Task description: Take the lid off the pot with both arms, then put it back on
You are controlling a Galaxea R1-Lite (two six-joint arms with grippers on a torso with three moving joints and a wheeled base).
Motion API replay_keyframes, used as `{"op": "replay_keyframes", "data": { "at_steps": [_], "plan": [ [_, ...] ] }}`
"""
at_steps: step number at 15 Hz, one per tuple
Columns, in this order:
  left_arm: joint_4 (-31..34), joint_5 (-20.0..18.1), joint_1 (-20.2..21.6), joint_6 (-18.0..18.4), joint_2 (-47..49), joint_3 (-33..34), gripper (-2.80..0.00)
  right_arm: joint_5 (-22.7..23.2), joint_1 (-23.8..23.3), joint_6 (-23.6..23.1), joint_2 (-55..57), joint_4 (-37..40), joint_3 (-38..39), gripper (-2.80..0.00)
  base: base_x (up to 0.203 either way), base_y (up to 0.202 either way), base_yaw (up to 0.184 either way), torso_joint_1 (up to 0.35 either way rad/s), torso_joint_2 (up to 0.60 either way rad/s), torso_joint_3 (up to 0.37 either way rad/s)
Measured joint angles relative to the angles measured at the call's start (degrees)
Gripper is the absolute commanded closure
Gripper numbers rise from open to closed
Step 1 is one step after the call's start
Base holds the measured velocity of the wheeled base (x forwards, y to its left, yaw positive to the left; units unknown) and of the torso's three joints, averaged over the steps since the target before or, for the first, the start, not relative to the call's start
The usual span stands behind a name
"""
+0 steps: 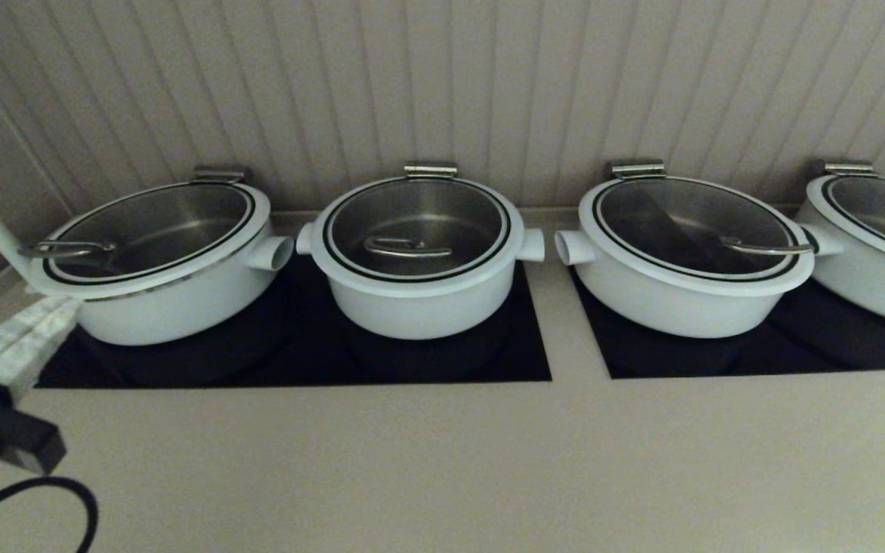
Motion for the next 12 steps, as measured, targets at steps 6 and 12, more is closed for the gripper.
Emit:
{"op": "replay_keyframes", "data": {
  "at_steps": [6, 12],
  "plan": [
    [22.0, 4.4, 6.4, -1.3, -28.2, 5.5, 0.0, 0.0, 0.0, 0.0, 0.0, 0.0, 0.0, 0.0, 0.0, 0.0, 0.0, 0.0, 0.0, 0.0],
    [18.8, 9.2, 12.1, -2.1, -34.2, 11.6, 0.0, 0.0, 0.0, 0.0, 0.0, 0.0, 0.0, 0.0, 0.0, 0.0, 0.0, 0.0, 0.0, 0.0]
  ]
}}
